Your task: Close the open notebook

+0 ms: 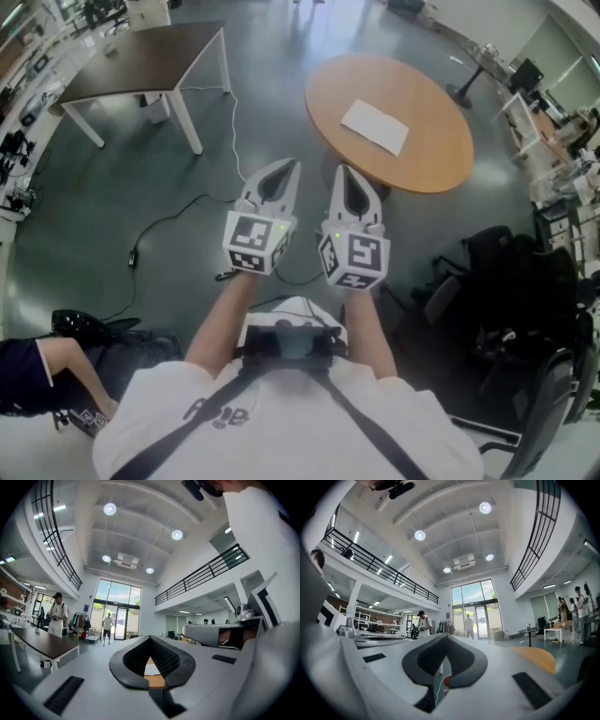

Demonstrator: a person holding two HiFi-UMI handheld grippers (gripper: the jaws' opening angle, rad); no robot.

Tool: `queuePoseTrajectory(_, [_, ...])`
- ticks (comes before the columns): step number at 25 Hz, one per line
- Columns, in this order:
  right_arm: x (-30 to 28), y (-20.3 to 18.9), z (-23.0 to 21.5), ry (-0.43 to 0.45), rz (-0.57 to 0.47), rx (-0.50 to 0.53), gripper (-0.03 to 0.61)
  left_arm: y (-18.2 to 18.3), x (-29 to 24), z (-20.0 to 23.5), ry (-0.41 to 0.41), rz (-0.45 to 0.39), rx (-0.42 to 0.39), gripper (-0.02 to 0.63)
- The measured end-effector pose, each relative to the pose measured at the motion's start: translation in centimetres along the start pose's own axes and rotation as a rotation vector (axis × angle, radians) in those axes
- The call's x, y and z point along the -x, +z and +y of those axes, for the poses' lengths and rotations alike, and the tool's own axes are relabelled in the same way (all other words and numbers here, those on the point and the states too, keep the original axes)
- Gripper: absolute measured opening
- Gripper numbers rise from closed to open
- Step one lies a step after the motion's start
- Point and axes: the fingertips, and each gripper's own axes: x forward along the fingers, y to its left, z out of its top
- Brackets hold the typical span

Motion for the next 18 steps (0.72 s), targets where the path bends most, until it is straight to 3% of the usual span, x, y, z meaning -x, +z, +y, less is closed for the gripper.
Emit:
queuePoseTrajectory(10, [-0.4, -1.1, -4.3, -0.004, 0.033, -0.029, 0.018, -1.4, -3.9, -2.3, -0.003, 0.01, 0.029, 0.012])
queuePoseTrajectory(18, [0.4, -2.7, -10.2, -0.073, 0.074, -0.067, 0.018, -2.6, -7.3, -6.7, -0.023, 0.009, 0.022, 0.012])
